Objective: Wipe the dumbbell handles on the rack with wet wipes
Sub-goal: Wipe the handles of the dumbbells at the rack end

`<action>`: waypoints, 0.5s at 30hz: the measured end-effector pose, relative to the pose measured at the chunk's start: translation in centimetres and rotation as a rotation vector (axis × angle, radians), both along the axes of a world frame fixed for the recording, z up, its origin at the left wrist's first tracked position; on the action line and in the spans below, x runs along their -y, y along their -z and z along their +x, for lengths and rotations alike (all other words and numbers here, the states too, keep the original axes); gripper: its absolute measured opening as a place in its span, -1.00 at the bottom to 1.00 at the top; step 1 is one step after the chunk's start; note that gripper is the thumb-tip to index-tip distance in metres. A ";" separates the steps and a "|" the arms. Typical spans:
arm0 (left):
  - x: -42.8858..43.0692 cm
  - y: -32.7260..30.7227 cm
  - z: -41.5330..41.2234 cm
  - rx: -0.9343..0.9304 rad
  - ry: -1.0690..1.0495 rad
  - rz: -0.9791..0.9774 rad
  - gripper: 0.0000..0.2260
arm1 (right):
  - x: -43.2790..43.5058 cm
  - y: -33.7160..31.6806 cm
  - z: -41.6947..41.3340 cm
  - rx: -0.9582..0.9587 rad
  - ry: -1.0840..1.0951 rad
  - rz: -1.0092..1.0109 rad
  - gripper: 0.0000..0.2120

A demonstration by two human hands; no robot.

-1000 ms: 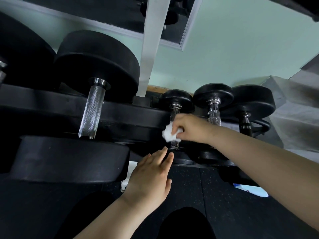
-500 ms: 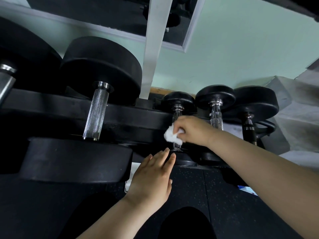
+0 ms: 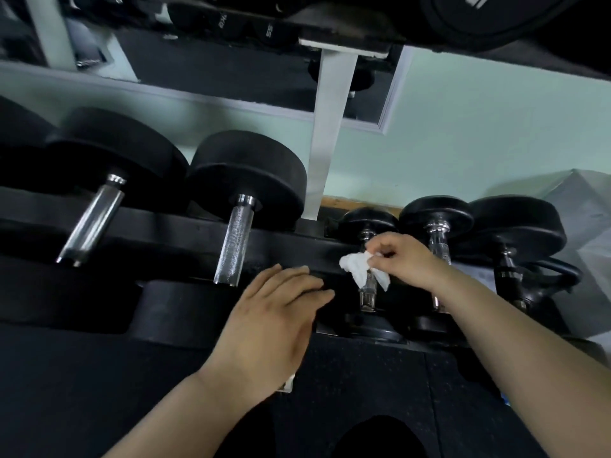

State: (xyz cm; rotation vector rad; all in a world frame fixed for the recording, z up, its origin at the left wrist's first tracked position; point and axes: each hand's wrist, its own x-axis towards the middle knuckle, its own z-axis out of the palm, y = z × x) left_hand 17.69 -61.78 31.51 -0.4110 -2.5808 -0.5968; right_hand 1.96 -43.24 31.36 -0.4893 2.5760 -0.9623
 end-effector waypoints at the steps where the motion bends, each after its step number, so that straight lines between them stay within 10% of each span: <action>1: 1.1 -0.3 0.2 -0.016 -0.026 0.018 -0.69 | 0.3 -0.4 0.0 0.029 0.041 -0.082 -0.93; 9: 7.0 0.6 1.5 -0.042 -0.350 0.060 -0.71 | 7.4 -1.4 1.5 0.112 -0.046 -0.389 -0.72; 15: 7.3 1.1 1.5 -0.036 -0.287 0.025 -0.73 | 13.8 -0.5 2.2 -0.188 -0.110 -0.470 -0.80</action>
